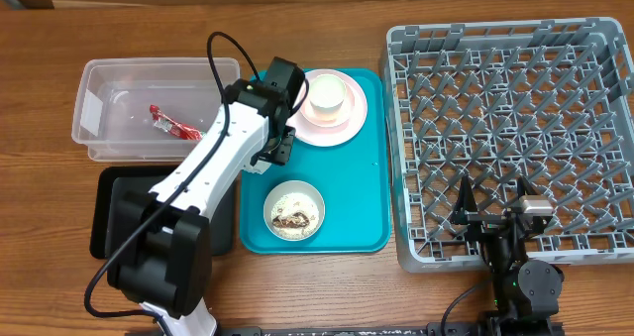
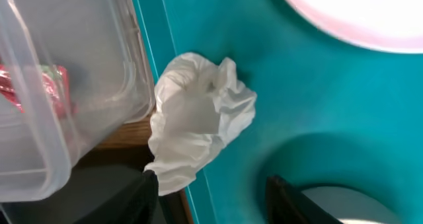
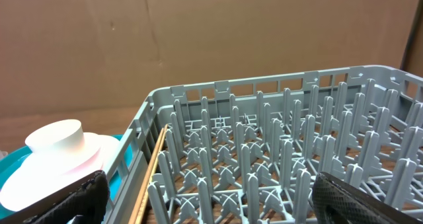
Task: Sort waste into correct bins and load items into the dishwasher
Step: 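Move the left gripper to the white tissue and grasp it, then carry the tissue with the left gripper and release it into the clear bin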
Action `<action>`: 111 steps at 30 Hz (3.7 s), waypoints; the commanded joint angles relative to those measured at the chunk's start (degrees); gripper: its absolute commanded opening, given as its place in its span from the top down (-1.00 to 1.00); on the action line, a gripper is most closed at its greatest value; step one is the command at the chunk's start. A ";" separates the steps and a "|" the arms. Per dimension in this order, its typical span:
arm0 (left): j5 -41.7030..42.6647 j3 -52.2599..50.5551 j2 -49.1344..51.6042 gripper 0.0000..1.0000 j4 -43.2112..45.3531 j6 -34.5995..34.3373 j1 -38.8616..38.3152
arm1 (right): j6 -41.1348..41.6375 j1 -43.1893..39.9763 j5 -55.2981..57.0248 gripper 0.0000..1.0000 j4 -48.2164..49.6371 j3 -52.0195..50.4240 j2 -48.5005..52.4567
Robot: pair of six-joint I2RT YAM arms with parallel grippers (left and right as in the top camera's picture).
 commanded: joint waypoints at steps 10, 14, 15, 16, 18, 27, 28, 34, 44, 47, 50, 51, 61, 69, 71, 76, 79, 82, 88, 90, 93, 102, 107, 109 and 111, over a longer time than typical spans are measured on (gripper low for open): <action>-4.02 -7.91 -1.14 -0.11 9.44 2.08 0.02 | 0.28 -0.15 0.33 -1.00 0.28 -0.59 -0.68; -4.07 -8.94 -1.14 -0.11 10.69 2.05 0.02 | 0.26 -0.15 0.33 -1.00 0.26 -0.59 -0.66; -4.02 -9.07 -1.14 -0.10 10.88 2.03 0.02 | 0.26 -0.15 0.33 -1.00 0.26 -0.59 -0.66; -3.91 -9.11 -1.14 -0.08 11.02 2.03 0.00 | 0.26 -0.15 0.33 -1.00 0.26 -0.59 -0.66; -3.15 -9.16 -1.14 -0.06 11.26 1.88 0.00 | 0.26 -0.15 0.33 -1.00 0.26 -0.59 -0.66; -0.26 -10.67 -1.11 -0.09 13.77 1.84 0.00 | 0.26 -0.15 0.33 -1.00 0.26 -0.59 -0.66; 0.26 -11.30 -1.11 -0.09 14.69 1.84 0.00 | 0.26 -0.15 0.33 -1.00 0.26 -0.59 -0.66; 0.70 -13.05 -1.11 -0.10 16.98 1.84 0.00 | 0.26 -0.15 0.33 -1.00 0.26 -0.59 -0.66; 1.31 -13.27 -1.11 -0.10 19.21 0.04 0.00 | 0.26 -0.15 0.33 -1.00 0.26 -0.59 -0.66; 1.31 -13.27 -1.11 -0.09 19.32 -1.01 0.00 | 0.26 -0.15 0.33 -1.00 0.26 -0.59 -0.66; 1.31 -13.27 -1.05 -0.07 19.41 -1.03 0.00 | 0.26 -0.15 0.33 -1.00 0.26 -0.59 -0.66; 1.31 -13.27 -1.01 -0.07 19.43 -1.09 0.00 | 0.26 -0.15 0.33 -1.00 0.26 -0.59 -0.66; 5.60 -13.27 3.58 -0.08 20.92 -3.54 0.00 | 0.26 -0.15 0.33 -1.00 0.26 -0.59 -0.66; 9.05 -13.27 6.34 0.06 21.97 -3.52 0.00 | 0.26 -0.15 0.33 -1.00 0.26 -0.59 -0.66; 8.85 -13.25 6.34 0.23 21.94 -3.50 0.00 | 0.26 -0.15 0.33 -1.00 0.26 -0.59 -0.66; 8.85 -13.22 6.23 0.88 21.92 -3.50 0.00 | 0.26 -0.15 0.33 -1.00 0.26 -0.59 -0.68; 8.83 -12.68 5.97 0.92 21.35 -3.45 0.00 | 0.26 -0.15 0.33 -1.00 0.28 -0.59 -0.66; 8.79 -10.36 5.55 0.92 19.34 -2.86 0.00 | 0.26 -0.15 0.33 -1.00 0.26 -0.59 -0.66; 6.97 -2.05 3.34 0.92 12.76 -2.89 0.00 | 0.26 -0.15 0.31 -1.00 0.28 -0.59 -0.66; 5.55 1.31 2.36 0.92 10.62 -2.89 0.00 | 0.26 -0.15 0.33 -1.00 0.26 -0.59 -0.66; 2.71 6.38 0.94 0.92 6.99 -2.89 0.02 | 0.26 -0.15 0.33 -1.00 0.26 -0.59 -0.68; -9.60 16.65 -0.90 0.92 -1.22 -3.02 0.85 | 0.28 -0.15 0.33 -1.00 0.26 -0.59 -0.66; -16.68 18.49 -0.96 0.92 -0.55 -5.18 4.24 | 0.26 -0.15 0.33 -1.00 0.28 -0.59 -0.66; -16.74 18.47 -0.96 0.92 0.28 -7.23 6.38 | 0.26 -0.15 0.33 -1.00 0.26 -0.59 -0.68; -16.20 18.47 -0.96 0.92 1.05 -9.42 8.79 | 0.26 -0.15 0.31 -1.00 0.26 -0.59 -0.66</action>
